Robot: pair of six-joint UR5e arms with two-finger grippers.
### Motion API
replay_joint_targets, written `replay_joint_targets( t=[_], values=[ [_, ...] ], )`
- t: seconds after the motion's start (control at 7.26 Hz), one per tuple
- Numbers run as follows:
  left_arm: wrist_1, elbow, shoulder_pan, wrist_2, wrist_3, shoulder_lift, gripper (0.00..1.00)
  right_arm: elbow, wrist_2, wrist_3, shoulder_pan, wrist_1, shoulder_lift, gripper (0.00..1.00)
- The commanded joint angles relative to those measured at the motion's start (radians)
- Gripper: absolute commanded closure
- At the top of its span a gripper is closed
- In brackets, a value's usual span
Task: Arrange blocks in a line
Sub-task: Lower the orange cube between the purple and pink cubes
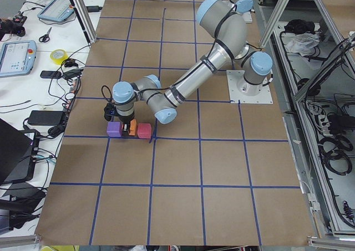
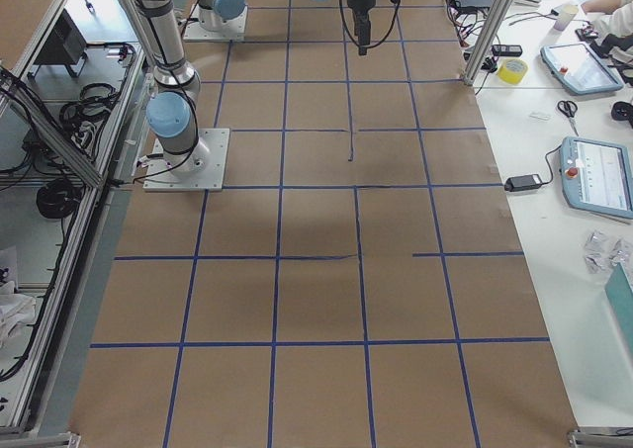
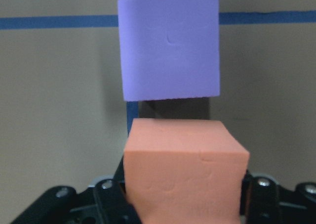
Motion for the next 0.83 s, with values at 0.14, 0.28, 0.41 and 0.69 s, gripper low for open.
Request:
replay_joint_targets(
  t=[0.14,0.28,0.41,0.69],
  values=[
    [0.002,-0.002,0.0,0.002,-0.004,-0.019,1.0,0.001,-0.002,0.002,0.0,0.0,0.001,0.0],
    [0.002,-0.004,0.0,0.008,-0.003,-0.019,1.0,0.001,0.0,0.002,0.0,0.0,-0.001,0.0],
    [0.002,-0.002,0.0,0.011,-0.001,-0.019,1.0,0.001,0.0,0.002,0.0,0.0,0.004,0.0],
    [0.002,0.004,0.0,0.011,-0.001,-0.026,1.0,0.001,0.0,0.003,0.0,0.0,0.007,0.0]
  ],
)
